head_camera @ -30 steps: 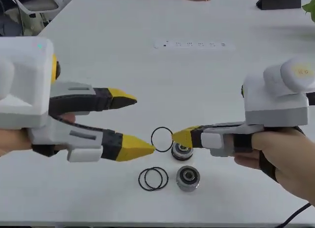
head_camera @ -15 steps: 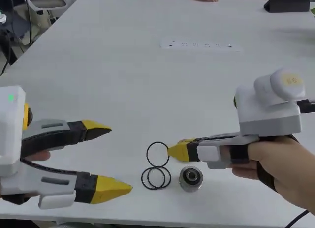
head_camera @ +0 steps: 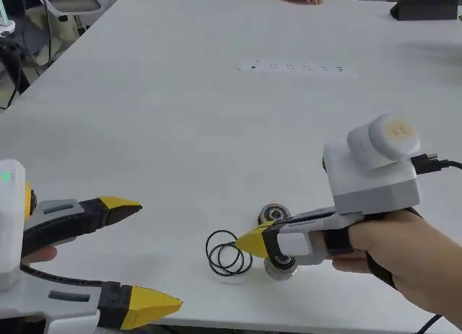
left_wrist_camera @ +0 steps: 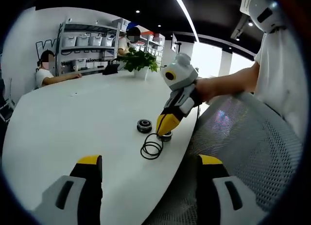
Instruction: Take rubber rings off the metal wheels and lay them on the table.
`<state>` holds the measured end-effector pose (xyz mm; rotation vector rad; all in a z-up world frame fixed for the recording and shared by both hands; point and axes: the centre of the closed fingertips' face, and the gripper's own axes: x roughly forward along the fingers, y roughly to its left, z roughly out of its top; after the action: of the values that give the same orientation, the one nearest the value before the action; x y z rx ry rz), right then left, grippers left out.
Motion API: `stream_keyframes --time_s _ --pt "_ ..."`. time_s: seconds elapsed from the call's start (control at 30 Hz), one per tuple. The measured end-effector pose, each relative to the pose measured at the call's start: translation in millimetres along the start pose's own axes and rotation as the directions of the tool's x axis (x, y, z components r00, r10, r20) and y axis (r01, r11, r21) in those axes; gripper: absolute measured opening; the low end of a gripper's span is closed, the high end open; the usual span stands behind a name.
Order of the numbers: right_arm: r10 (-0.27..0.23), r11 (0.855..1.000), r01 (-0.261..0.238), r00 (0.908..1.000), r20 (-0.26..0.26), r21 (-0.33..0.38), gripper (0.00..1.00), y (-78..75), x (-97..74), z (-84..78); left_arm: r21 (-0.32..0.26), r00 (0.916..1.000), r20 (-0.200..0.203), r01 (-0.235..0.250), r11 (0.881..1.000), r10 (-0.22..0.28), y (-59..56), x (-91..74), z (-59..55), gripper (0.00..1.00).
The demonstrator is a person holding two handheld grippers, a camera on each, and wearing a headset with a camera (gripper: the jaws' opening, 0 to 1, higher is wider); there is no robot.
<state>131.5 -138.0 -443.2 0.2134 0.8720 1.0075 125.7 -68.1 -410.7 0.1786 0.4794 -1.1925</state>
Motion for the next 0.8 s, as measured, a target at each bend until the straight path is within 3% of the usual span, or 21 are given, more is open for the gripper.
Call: stream_keyframes --time_s 0.47,0.57,0.73,0.8 --pt "-0.03 0.999 0.027 0.9969 -0.072 -0.046 0.0 -6.0 9.7 -14.6 -0.025 0.9998 -0.004 -0.02 0.999 0.02 1.7 -3.1 -5.5 0.76" --pt "-0.071 0.992 0.06 0.9926 -0.099 -0.111 0.0 -11.1 10.4 -18.5 -0.026 0.9993 -0.019 -0.034 0.999 0.033 5.1 -2.9 -8.9 0.76" --pt "-0.076 0.988 0.061 0.992 -0.101 -0.144 0.0 -8.8 11.8 -18.1 -0.025 0.9988 -0.031 -0.039 0.999 0.038 6.0 -2.9 -11.1 0.75" --pt "-0.108 0.976 0.084 0.9884 -0.107 -0.203 0.0 -13.4 11.0 -17.9 -0.026 0.9988 -0.033 -0.038 0.999 0.037 5.8 -3.0 -11.4 0.75"
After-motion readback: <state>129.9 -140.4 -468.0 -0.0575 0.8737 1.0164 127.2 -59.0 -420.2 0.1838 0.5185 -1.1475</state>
